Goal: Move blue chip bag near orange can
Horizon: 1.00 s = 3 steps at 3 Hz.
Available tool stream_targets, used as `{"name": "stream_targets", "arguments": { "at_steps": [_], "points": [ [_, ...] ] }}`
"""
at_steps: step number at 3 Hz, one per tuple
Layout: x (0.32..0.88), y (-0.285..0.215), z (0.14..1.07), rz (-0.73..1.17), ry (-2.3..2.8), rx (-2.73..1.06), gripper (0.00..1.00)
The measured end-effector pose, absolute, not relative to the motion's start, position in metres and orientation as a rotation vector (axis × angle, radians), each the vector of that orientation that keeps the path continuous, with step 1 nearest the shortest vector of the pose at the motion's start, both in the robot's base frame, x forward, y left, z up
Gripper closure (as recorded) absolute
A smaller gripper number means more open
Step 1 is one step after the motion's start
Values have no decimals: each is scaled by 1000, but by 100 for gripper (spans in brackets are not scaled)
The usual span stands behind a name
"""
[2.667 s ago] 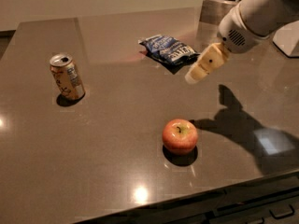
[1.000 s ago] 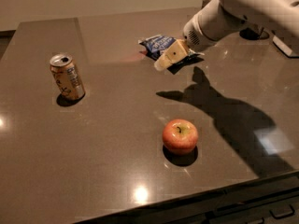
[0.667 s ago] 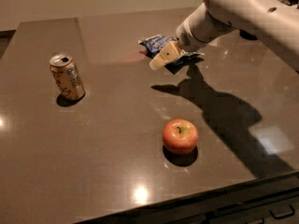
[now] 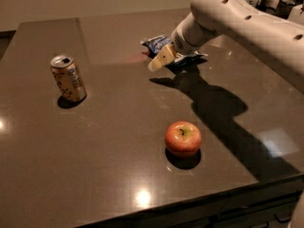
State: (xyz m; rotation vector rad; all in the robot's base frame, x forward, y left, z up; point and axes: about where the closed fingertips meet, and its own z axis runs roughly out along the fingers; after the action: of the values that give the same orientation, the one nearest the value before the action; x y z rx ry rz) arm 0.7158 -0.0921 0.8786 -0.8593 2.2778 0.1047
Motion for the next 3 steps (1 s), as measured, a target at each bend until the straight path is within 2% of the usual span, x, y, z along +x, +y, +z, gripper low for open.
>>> {"name": "stream_targets", "arguments": {
  "at_steps": [1,3],
  "points": [
    [728,-92,871,89,2296,-843,11],
    [738,-97,866,56,2314,-823,57]
  ]
}}
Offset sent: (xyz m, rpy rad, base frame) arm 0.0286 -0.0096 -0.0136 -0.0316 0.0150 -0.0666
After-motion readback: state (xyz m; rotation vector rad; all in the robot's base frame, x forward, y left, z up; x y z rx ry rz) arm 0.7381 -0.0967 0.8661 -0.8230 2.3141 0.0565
